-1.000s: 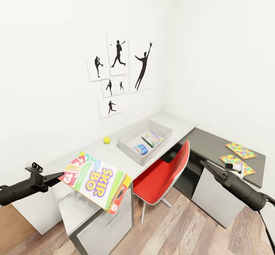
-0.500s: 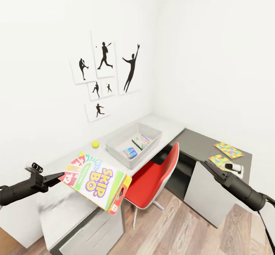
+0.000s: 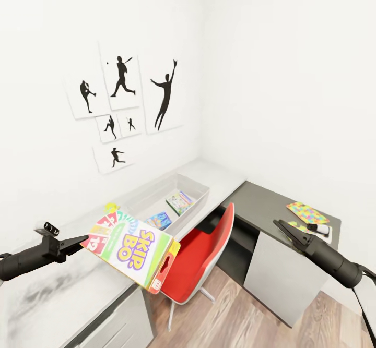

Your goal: Put all the toys in the child's room - the three board games (two on the bed and one on the table), the two jigsaw puzzles on the table, and the tennis ball on the table - inside the toy box on the table in the child's room.

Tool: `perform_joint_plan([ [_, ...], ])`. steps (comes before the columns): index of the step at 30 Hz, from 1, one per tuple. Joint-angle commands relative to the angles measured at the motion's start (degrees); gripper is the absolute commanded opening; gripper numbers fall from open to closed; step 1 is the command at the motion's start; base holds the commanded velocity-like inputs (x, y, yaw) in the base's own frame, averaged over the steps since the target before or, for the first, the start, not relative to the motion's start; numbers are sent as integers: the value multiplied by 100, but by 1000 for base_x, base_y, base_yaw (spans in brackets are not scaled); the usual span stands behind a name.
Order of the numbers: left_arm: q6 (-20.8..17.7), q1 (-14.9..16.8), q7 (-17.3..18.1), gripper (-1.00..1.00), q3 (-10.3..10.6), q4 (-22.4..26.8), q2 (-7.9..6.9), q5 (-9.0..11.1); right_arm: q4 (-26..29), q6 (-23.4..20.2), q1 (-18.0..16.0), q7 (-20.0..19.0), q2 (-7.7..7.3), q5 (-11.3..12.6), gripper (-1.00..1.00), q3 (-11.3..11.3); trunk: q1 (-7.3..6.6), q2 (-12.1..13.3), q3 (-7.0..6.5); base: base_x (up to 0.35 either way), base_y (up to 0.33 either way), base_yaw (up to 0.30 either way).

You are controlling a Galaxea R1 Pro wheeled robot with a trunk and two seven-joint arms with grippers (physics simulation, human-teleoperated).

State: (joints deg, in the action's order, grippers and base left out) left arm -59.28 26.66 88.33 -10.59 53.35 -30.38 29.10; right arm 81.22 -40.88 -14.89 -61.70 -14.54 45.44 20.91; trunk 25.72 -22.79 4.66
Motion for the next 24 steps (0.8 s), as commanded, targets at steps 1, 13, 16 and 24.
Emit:
perform_joint_plan([
  [1,-57,6,18,-100,2,4,-2,17,-1,-35,-5,-1,1,27,100,-2,6,-12,13,256,-245,20],
  [13,-57,6,18,-100,9,6,5,24,-1,-34,-5,1,4,27,100,-8,6,-12,-33,254,-196,204],
  [16,-57,6,18,-100,12,7,6,25,-1,-39,-5,-25,-2,33,100,-4,6,-12,-42,253,-149,168],
  [24,-57,6,18,-100,13,8,6,24,26,-35,-5,3,1,35,100,-7,6,-12,-45,243,-204,16],
])
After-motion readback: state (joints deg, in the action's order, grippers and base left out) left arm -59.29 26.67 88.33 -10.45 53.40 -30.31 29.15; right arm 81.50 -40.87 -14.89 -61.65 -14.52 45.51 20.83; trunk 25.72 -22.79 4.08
